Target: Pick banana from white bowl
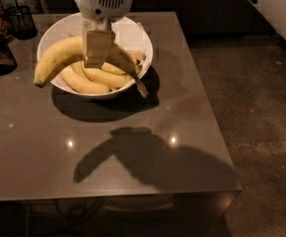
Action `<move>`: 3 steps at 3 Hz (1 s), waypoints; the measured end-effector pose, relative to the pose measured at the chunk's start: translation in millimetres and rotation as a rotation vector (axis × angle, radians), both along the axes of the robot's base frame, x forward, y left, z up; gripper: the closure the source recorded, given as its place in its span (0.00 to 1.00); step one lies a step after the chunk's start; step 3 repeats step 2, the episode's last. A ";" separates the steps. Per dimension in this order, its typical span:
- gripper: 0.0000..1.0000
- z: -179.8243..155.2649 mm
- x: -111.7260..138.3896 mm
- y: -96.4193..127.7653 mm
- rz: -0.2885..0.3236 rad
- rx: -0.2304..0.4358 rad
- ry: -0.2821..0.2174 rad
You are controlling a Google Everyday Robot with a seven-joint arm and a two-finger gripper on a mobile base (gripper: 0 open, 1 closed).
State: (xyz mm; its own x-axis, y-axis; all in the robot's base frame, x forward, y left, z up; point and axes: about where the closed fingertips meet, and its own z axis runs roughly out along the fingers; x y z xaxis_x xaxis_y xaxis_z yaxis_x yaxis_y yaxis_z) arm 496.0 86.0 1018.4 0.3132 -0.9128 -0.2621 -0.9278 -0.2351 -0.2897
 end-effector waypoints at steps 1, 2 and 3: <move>1.00 -11.1 -14.6 -0.4 -0.027 0.020 0.062; 1.00 -11.3 -15.3 0.4 -0.027 0.023 0.065; 1.00 -11.3 -15.3 0.4 -0.027 0.023 0.065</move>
Offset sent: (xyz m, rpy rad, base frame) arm -0.0123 -0.0004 -0.0092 0.0170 0.0521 -0.0228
